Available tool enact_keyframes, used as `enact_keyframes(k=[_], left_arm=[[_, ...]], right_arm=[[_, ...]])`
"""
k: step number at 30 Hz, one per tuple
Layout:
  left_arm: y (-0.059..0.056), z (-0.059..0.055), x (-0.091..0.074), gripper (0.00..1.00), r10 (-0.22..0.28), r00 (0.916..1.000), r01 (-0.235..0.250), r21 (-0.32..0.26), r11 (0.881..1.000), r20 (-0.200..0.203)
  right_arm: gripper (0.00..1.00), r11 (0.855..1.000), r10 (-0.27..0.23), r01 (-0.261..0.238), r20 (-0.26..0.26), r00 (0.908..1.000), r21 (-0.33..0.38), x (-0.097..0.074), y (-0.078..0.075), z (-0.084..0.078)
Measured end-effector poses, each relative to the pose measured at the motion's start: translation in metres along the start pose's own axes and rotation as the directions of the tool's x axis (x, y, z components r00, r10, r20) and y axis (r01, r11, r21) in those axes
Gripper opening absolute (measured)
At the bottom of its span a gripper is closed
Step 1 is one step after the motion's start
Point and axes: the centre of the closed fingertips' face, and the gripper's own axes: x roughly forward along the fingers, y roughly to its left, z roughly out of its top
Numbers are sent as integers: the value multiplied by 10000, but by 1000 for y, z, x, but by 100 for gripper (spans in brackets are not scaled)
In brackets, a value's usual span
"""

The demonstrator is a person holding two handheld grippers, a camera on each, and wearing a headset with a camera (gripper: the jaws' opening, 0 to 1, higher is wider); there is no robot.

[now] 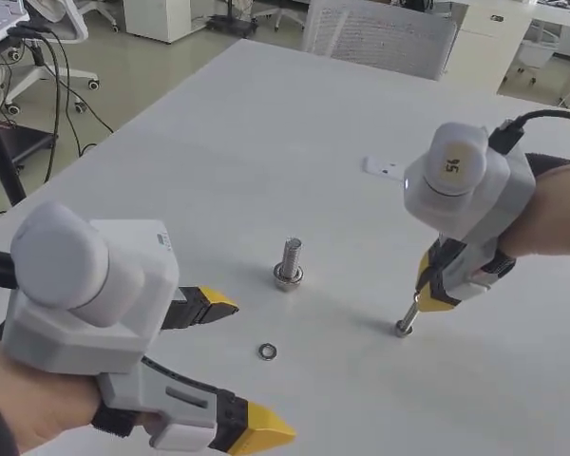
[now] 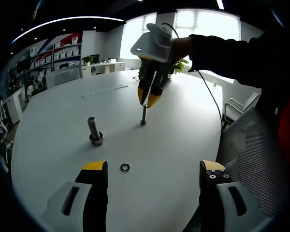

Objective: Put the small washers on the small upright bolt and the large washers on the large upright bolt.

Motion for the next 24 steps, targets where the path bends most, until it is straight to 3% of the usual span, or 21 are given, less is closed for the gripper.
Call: enact_keyframes(k=[24], left_arm=[[1, 1, 1, 77, -12, 10000, 12, -44, 10000, 24]], right_arm=[[12, 9993, 358, -359, -287, 9989, -37, 18, 1, -1]])
